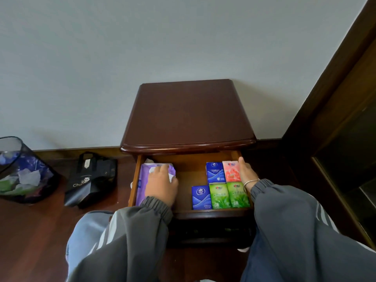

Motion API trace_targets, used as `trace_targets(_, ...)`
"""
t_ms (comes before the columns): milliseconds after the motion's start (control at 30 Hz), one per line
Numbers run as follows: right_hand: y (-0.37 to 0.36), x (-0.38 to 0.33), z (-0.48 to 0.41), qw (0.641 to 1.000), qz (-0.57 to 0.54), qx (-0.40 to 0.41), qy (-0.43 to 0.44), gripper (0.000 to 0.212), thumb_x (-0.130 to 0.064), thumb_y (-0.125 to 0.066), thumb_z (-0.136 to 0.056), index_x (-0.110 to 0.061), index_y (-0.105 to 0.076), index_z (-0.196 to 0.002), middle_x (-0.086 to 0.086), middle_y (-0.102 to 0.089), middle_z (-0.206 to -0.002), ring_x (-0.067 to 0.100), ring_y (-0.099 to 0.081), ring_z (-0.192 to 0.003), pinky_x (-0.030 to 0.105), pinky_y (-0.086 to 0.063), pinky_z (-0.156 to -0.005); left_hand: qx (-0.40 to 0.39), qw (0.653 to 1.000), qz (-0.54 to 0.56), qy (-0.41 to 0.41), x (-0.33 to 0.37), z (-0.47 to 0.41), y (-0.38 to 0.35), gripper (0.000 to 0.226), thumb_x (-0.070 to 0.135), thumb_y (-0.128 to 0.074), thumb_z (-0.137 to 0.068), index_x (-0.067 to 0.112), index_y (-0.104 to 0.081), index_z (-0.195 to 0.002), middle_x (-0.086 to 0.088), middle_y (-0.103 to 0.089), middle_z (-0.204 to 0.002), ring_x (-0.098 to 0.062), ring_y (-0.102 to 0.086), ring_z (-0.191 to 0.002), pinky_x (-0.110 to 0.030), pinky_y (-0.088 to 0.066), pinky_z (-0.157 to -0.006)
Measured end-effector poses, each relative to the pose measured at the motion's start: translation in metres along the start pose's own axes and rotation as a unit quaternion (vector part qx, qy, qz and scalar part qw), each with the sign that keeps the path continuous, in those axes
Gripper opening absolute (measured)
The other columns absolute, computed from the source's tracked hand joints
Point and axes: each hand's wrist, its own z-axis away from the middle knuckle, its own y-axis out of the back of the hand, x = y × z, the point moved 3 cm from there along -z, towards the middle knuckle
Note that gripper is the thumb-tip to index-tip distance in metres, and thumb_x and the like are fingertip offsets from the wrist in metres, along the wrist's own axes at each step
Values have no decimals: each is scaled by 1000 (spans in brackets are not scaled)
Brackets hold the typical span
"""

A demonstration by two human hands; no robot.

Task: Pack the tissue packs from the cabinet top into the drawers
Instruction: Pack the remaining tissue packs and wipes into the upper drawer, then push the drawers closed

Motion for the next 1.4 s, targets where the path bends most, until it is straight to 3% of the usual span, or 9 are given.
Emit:
trace_targets(133, 0, 1, 3, 1000, 6, 15, 3, 62, -52, -16, -98, -7, -45, -131, 19, -57, -122, 33, -54, -110, 30, -32, -79, -38, 975, -218, -17, -27, 3, 1, 72, 51, -51, -91, 16, -24, -149, -9, -27, -154, -30, -26, -141, -39, -30, -112)
trace_targets(400, 0, -4, 6, 1000, 6, 13, 1, 62, -52, -17, -97, -7, -45, -130, 20, -57, -121, 34, -55, -108, 31, -34, -80, -205, 969, -115, 77, -40, 6, -30, 63, 49, -26, -101, 22, -5, -154, -11, 7, -162, -37, -6, -148, -48, -20, -117)
trace_targets(600, 11, -13, 23, 993, 85, -9, 85, 68, -49, -39, -94, -6, -22, -144, 17, -37, -145, 32, -37, -133, 41, -32, -107, -109, 970, -164, -140, -37, 18, 2, 82, 74, -28, -86, 38, 3, -152, 7, 23, -159, -20, 16, -148, -51, -3, -118)
trace_targets(700, 17, -17, 56, 919, 279, -64, 270, 100, -72, -48, -76, -24, 1, -149, -3, 0, -159, 17, 5, -146, 51, -5, -115, -89, 923, -230, -295, -53, 33, 20, 107, 92, -31, -66, 41, 13, -149, 5, 20, -157, -24, 17, -145, -59, -2, -113)
trace_targets(833, 6, 3, 92, 767, 478, -153, 400, 126, -90, -44, -51, -34, 18, -145, -10, 20, -155, 10, 33, -134, 44, 12, -112, -67, 858, -366, -354, -64, 41, 32, 122, 89, -57, -50, 21, -34, -149, -15, -31, -154, -36, -32, -139, -62, -31, -99)
trace_targets(933, 1, 9, 96, 725, 535, -126, 416, 123, -79, -57, -59, -30, 14, -147, -6, 18, -157, 10, 34, -129, 44, 14, -111, -44, 848, -393, -354, -64, 34, 35, 125, 89, -62, -42, 18, -46, -143, -16, -47, -146, -38, -48, -130, -67, -34, -94)
trace_targets(1033, 7, -5, 101, 703, 536, -31, 466, 129, -80, -62, -49, -27, -2, -150, 1, 3, -158, 22, 14, -141, 52, 1, -111, -7, 849, -384, -362, -65, 30, 34, 126, 88, -61, -44, 20, -34, -147, -16, -39, -151, -38, -38, -138, -72, -22, -98)
trace_targets(1167, 14, -21, 96, 714, 525, 62, 459, 144, -85, -64, -29, -20, -16, -148, 9, -24, -155, 31, -21, -142, 61, -27, -103, 32, 878, -361, -313, -63, 14, 41, 133, 84, -69, -39, 18, -29, -147, -19, -35, -152, -37, -32, -141, -74, -28, -97)
trace_targets(1400, 11, -63, 43, 777, 476, 126, 391, 146, -77, -71, -39, -27, 15, -146, 6, 4, -159, 27, 5, -146, 60, -5, -110, 86, 909, -340, -224, -42, -42, 40, 127, 69, -80, -48, 18, -26, -151, -17, -25, -157, -36, -26, -144, -67, -19, -107)
